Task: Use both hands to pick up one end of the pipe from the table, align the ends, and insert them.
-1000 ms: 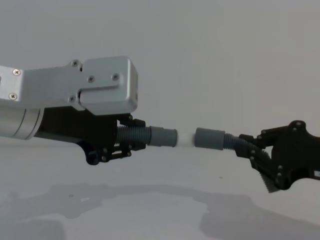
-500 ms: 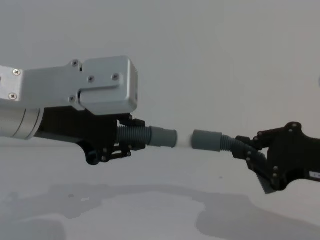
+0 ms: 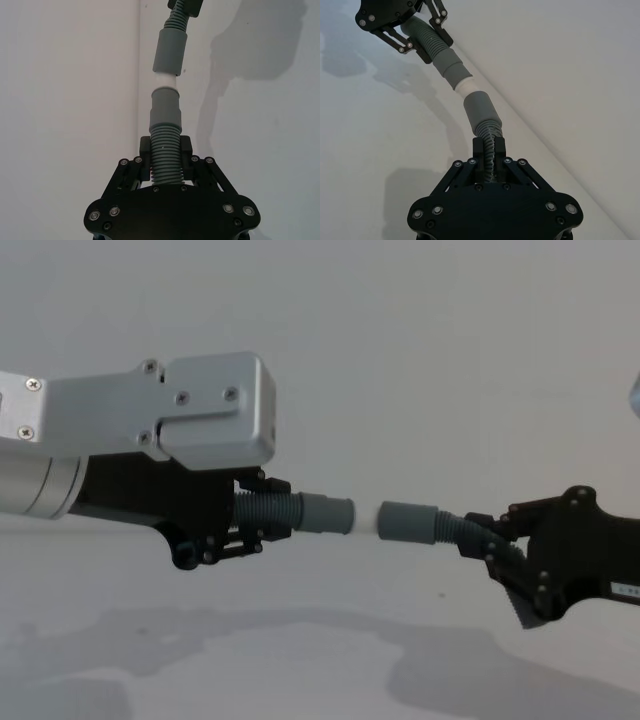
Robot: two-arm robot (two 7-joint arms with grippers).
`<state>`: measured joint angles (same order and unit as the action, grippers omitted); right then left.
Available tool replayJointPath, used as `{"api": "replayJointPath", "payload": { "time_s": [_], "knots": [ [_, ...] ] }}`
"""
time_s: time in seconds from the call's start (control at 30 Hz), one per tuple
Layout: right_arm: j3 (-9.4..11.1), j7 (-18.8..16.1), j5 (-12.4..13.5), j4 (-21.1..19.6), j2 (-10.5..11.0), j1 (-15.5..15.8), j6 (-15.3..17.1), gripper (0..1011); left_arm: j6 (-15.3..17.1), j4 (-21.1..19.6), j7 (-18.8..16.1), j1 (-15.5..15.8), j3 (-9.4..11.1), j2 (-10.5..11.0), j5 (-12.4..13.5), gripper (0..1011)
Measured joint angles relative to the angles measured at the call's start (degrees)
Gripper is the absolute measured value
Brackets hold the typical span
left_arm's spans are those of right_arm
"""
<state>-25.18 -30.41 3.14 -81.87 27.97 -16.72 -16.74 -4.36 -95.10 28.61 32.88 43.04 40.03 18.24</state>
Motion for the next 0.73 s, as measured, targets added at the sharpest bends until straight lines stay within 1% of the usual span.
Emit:
{"api": "replayJointPath", "payload": {
  "time_s": [0.73],
  "knots": [
    [-0.1, -0.5, 0.8, 0.1, -0.2, -0.1, 0.4, 104, 0.0, 0.0, 0.0, 0.0, 0.0, 0.0, 0.0, 325]
  ]
}}
